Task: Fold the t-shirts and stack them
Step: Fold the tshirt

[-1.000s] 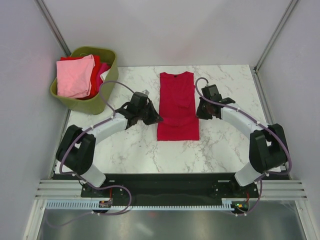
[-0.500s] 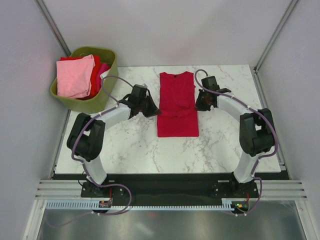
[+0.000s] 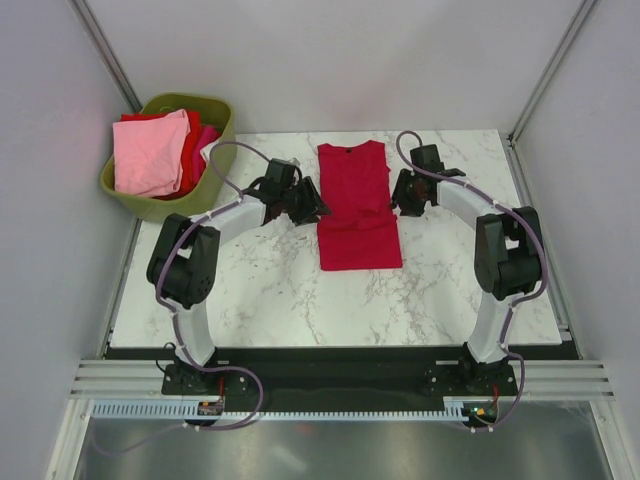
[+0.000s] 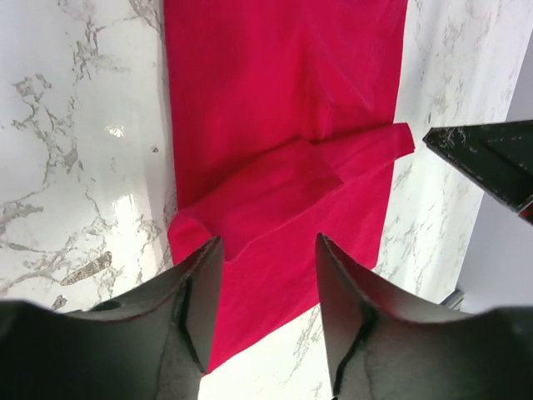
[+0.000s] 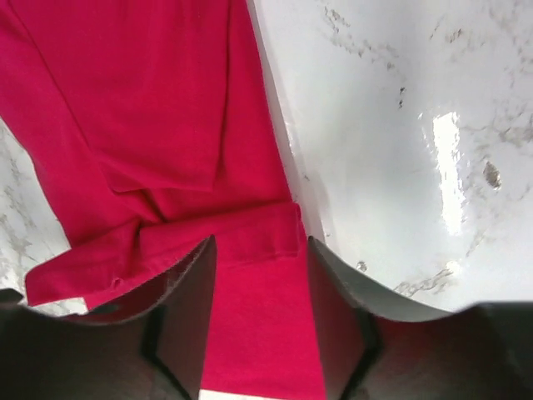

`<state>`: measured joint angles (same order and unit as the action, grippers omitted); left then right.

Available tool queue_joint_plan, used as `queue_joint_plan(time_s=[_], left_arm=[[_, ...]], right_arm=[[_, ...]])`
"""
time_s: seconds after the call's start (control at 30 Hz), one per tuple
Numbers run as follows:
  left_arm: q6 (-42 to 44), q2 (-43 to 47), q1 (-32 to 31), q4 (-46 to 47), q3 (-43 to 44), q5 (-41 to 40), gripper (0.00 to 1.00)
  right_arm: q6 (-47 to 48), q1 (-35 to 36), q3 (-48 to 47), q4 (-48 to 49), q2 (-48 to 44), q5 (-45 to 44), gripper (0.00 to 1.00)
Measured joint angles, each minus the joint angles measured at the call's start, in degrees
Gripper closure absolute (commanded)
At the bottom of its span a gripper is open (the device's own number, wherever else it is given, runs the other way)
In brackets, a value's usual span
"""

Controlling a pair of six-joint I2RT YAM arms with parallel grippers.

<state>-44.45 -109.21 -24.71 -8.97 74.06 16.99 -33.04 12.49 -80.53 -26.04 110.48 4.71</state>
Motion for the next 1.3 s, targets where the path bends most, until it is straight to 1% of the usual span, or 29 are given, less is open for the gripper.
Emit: queue_joint_plan(time_s=[0.03,0.07,0.17,0.33,0.43,0.53,0.7,1.03,1.13,1.17,1.2,1.23,1.3], left_arm=[[0.4,0.1,0.0,0.0,0.0,0.1,0.39],[0.9,0.2,0.0,0.0,0.0,0.0,0.38],[2.0,1.4,0.0,-0.4,-0.8,-0.2,0.37],[3.1,9.2,-0.5,-0.8,-8.1,-0.5,0.37],[3.2,14.4,-2.2,-0.4,-13.9,-1.3,0.4],[3.1,17.5,-4.5,-0.1,-18.9,-1.8,0.41],[2.9,18.2,-7.4,0.3,-24.3,-1.9,0.43],[2.3,15.7,-9.2,2.4,-24.6,-2.6,0.49],[2.3,14.8,-9.4,2.4,-24.6,-3.2,0.5],[2.2,14.6,-9.4,2.5,-24.6,-3.4,0.51],[2.1,14.3,-9.5,2.7,-24.6,-3.4,0.52],[2.0,13.9,-9.5,2.9,-24.6,-3.5,0.53],[1.9,13.2,-9.6,3.3,-24.6,-3.5,0.56]], right_arm=[[0.0,0.0,0.0,0.0,0.0,0.0,0.4],[0.0,-0.1,0.1,0.2,-0.1,0.0,0.37],[0.2,-0.3,2.3,1.5,-1.5,-0.2,0.36],[0.5,-0.3,13.7,3.3,-11.0,0.4,0.4],[1.0,-0.2,21.8,4.9,-18.1,1.3,0.43],[1.3,-0.2,27.9,6.2,-22.4,2.6,0.47],[1.7,-0.2,33.4,7.6,-23.8,4.6,0.52],[2.4,0.0,35.9,12.3,-21.2,7.9,0.56],[2.4,0.0,35.9,13.6,-20.2,8.9,0.61],[2.4,0.0,35.9,14.0,-20.0,9.0,0.65],[2.5,0.0,35.9,14.5,-19.7,9.3,0.67],[2.5,0.0,35.9,15.0,-19.5,9.6,0.74],[2.8,0.1,35.9,15.3,-19.1,9.7,0.8]])
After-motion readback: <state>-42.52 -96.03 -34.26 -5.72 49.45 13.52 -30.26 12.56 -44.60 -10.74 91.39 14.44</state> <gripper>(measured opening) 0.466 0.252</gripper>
